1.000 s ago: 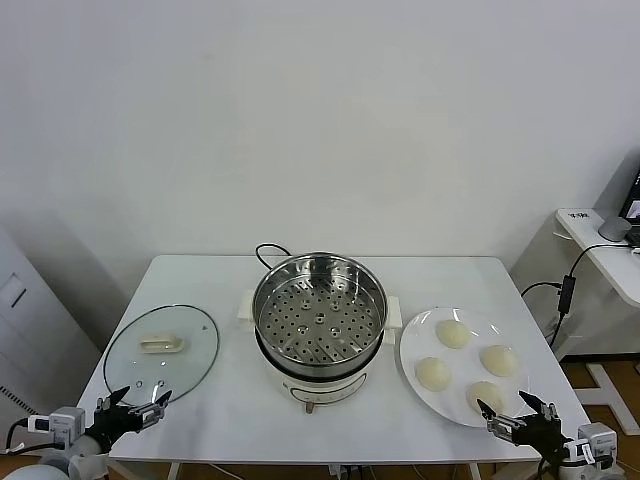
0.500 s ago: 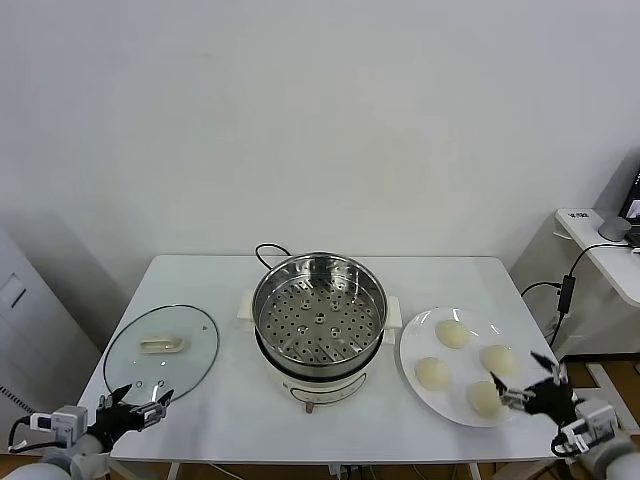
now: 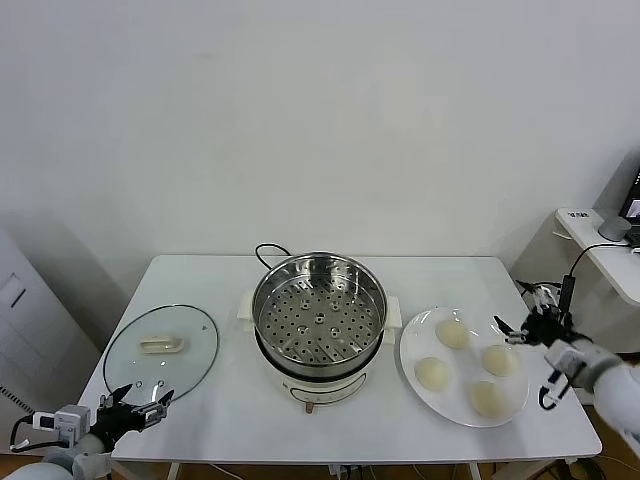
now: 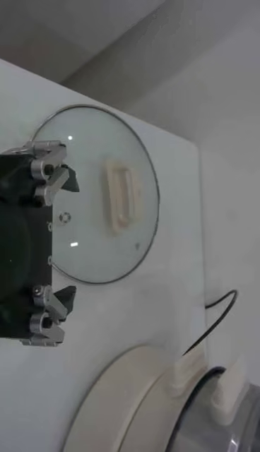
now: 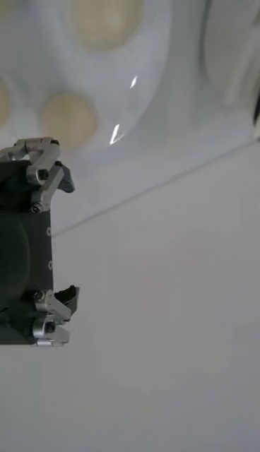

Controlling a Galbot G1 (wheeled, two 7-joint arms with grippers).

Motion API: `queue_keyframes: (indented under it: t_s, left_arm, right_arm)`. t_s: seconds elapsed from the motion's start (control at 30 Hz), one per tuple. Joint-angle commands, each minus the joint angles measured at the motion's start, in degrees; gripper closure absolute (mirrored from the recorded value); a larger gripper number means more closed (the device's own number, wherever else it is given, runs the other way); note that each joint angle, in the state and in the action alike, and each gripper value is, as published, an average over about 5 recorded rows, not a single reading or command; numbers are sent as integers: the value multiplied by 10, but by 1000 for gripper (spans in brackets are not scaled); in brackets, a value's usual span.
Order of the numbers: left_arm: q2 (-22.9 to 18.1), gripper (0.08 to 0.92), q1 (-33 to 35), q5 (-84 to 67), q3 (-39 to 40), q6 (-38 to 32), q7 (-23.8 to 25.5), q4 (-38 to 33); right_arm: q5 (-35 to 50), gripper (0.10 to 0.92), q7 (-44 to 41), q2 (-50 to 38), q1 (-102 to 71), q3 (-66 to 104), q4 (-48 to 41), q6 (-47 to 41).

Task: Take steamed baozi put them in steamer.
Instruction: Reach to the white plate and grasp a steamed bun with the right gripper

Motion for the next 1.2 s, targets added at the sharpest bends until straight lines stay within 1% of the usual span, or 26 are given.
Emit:
queue_keyframes:
  t_s: [0.03, 0.23, 0.47, 0.63, 0.8, 1.03, 1.2]
  left_arm:
    - [-2, 177, -2, 8, 0, 4, 0, 0]
    - [-3, 177, -7, 20, 3, 9, 1, 2]
    - [-7, 177, -11, 20, 6, 9, 0, 2]
    - [-5, 177, -13, 21, 4, 13, 4, -2]
    - [-6, 177, -17, 21, 2, 18, 6, -1]
    - [-4, 177, -19, 20, 3, 19, 10, 0]
    - [0, 177, -21, 20, 4, 17, 13, 1]
  right_arm:
    - [-30, 203, -118, -45, 201, -166, -90, 22]
    - [38, 203, -233, -69, 391, -363, -151, 47]
    - [92, 203, -295, -64, 601, -601, -203, 46]
    - [129, 203, -330, -34, 644, -665, -241, 45]
    - [157, 203, -352, -6, 652, -703, -263, 41]
    - [149, 203, -369, 29, 648, -722, -289, 43]
    - [132, 203, -365, 53, 640, -721, -306, 50]
